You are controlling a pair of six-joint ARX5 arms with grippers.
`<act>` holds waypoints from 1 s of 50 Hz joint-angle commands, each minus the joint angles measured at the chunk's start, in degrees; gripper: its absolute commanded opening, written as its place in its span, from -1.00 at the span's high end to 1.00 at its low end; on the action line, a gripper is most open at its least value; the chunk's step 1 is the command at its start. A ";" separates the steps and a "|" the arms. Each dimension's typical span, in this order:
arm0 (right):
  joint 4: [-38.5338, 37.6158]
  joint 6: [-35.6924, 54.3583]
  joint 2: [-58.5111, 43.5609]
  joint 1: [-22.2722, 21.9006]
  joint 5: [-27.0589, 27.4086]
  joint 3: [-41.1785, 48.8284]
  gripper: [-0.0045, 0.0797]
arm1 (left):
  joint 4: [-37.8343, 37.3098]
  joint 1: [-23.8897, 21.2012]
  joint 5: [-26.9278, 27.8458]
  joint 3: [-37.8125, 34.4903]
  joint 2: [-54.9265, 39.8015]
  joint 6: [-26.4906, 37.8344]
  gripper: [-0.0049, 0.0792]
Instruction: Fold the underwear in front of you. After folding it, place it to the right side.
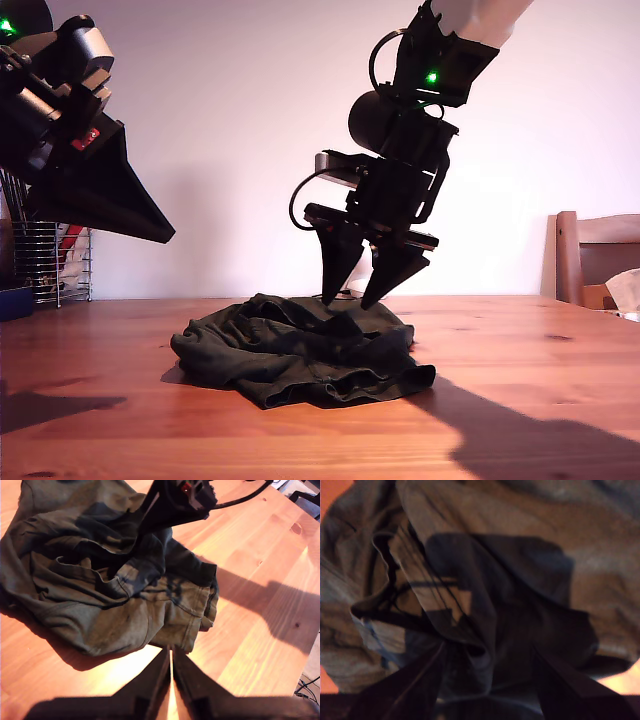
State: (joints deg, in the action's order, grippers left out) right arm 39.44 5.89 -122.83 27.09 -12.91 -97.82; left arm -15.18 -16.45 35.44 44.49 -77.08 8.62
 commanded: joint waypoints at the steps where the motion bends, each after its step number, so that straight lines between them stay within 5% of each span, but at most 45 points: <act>1: 0.09 0.13 -3.52 0.33 0.00 -0.57 -0.24 | 0.44 -0.13 0.02 0.04 -0.33 0.48 0.94; 22: -1.16 0.55 -5.05 0.92 0.00 -0.57 -0.20 | 0.48 -0.13 0.02 0.07 -0.33 0.48 0.94; 26: -2.19 0.57 -5.05 1.25 -0.02 -0.57 0.07 | 0.46 -0.13 0.02 0.07 -0.33 0.48 0.94; 32: -3.48 0.61 -5.05 1.81 0.00 -0.57 0.94 | 0.44 -0.13 0.02 0.07 -0.33 0.48 0.94; 50: 2.75 0.61 -5.05 3.34 1.09 -10.45 0.92 | 0.46 -0.13 -1.60 0.07 -0.33 0.50 0.94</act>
State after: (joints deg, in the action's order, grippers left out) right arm 41.36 6.11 -127.57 30.13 -12.40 -104.68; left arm -15.05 -16.45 34.04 44.49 -77.08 8.80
